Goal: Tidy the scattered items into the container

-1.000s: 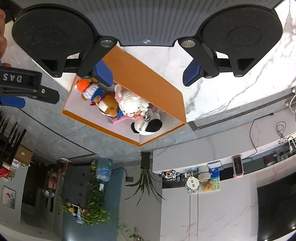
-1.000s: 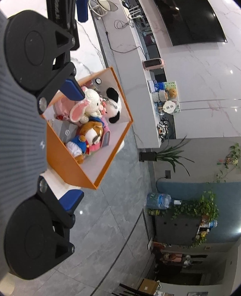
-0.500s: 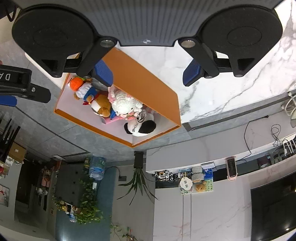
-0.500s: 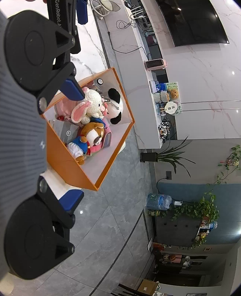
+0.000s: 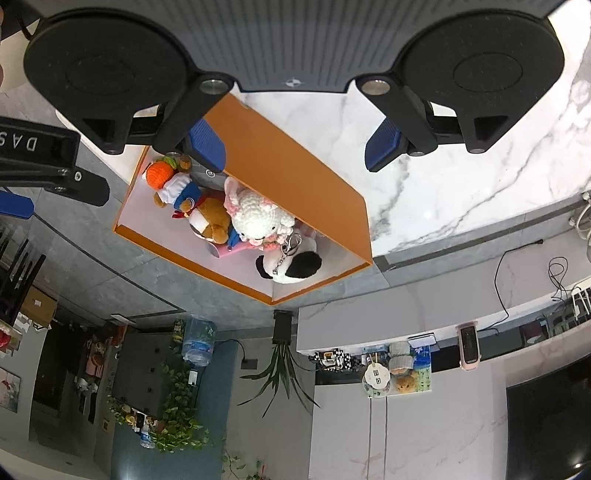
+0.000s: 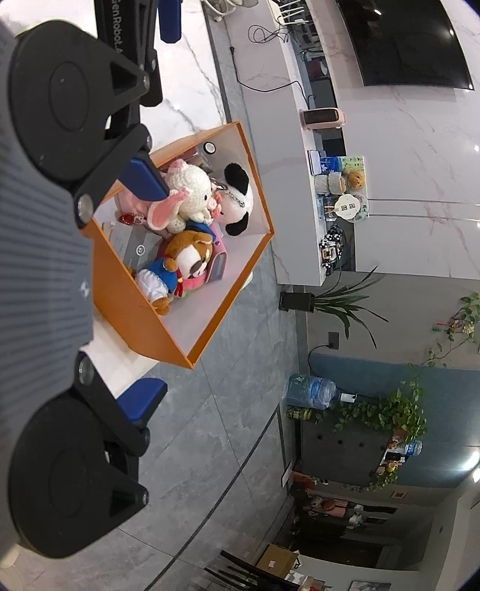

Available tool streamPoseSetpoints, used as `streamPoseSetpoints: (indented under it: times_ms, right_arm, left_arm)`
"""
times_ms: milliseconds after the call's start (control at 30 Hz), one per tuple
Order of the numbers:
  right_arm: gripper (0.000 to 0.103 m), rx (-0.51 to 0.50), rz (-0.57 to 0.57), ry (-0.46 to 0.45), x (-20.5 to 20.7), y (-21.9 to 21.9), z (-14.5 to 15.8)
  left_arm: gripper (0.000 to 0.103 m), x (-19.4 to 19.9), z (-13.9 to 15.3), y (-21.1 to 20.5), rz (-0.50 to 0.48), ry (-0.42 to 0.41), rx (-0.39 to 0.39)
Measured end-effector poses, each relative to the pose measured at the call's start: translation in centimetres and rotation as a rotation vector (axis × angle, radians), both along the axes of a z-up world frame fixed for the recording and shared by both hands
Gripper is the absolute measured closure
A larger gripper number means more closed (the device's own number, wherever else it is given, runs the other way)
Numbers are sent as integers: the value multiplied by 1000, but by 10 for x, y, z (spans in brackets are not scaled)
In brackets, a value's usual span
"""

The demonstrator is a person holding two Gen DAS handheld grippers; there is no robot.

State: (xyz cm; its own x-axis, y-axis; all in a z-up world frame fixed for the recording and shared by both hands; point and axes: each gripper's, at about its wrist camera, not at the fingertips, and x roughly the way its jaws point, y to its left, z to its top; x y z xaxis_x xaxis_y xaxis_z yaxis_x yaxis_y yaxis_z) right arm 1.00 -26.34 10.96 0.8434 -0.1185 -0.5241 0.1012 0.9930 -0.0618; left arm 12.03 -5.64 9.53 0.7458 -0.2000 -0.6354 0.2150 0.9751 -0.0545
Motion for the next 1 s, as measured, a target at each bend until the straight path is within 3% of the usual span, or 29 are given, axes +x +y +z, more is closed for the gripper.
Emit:
streamPoseSetpoints:
  times_ms: [1000]
  right_arm:
    - [0,-32,3,26,0,7,-3]
  left_arm:
    - [5,-2,6,-6,-14,-11,0]
